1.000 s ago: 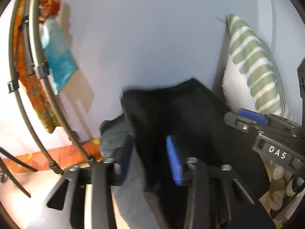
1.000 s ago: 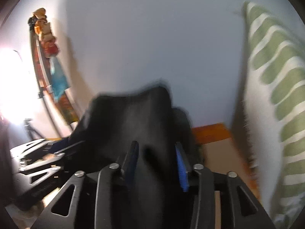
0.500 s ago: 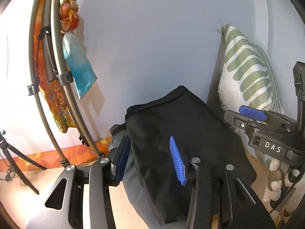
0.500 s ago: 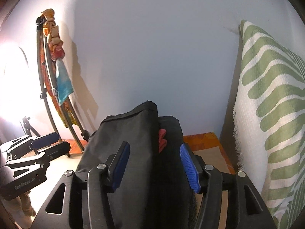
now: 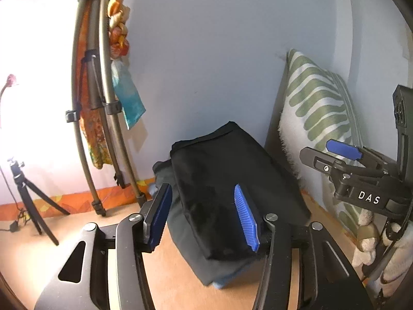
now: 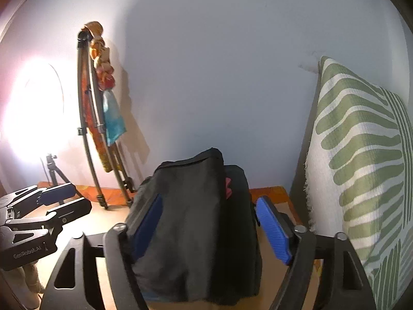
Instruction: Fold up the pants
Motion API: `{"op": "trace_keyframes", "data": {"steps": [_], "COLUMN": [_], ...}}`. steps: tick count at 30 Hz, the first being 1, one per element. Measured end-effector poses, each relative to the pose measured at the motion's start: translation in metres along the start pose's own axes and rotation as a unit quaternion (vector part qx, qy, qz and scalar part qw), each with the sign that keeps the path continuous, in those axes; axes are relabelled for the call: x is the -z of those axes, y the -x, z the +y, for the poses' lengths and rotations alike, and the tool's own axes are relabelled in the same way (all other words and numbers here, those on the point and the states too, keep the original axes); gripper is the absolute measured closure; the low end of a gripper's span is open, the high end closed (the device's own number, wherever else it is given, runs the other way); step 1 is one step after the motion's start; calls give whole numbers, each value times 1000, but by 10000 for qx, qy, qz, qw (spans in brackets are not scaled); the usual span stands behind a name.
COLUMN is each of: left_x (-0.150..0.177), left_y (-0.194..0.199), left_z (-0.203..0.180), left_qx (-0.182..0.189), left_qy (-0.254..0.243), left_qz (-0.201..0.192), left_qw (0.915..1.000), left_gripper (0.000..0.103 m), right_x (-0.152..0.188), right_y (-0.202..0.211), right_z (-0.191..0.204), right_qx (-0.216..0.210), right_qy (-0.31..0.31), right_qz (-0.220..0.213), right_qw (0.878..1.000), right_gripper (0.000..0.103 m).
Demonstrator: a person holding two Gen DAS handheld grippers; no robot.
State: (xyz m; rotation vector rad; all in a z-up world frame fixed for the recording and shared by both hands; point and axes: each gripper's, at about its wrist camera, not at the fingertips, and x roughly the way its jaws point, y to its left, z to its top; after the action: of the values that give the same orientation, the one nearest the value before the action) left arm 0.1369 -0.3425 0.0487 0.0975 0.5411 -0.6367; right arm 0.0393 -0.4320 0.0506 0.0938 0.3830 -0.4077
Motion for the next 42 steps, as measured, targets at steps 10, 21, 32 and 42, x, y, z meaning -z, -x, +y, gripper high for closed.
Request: {"op": "trace_keyframes", "data": {"steps": [10,21,32,42], "left_x": [24,70,110,120], "left_y": [57,109,144,153], "left_z": [-3,17,49,59], "left_qx": [155,39,-203,-291], "left_qy": [-65,-68,194,241], "left_qz": [-205,-127,-193,-147], "left_qw": [9996,9999,9994,9992], "left_gripper": [38,28,27,26], "right_x": [23,56,81,96], "right_y": [52,94,111,114], "right_z": [38,83,117,130], "right_qx": [-8,-224,-267,-155], "right_qy": [238,198,258,227], "right_qz": [-90,-169,-224,-302], "right_qw": [9997,9994,9991,9992], "right_gripper": [17,10,7,0]}}
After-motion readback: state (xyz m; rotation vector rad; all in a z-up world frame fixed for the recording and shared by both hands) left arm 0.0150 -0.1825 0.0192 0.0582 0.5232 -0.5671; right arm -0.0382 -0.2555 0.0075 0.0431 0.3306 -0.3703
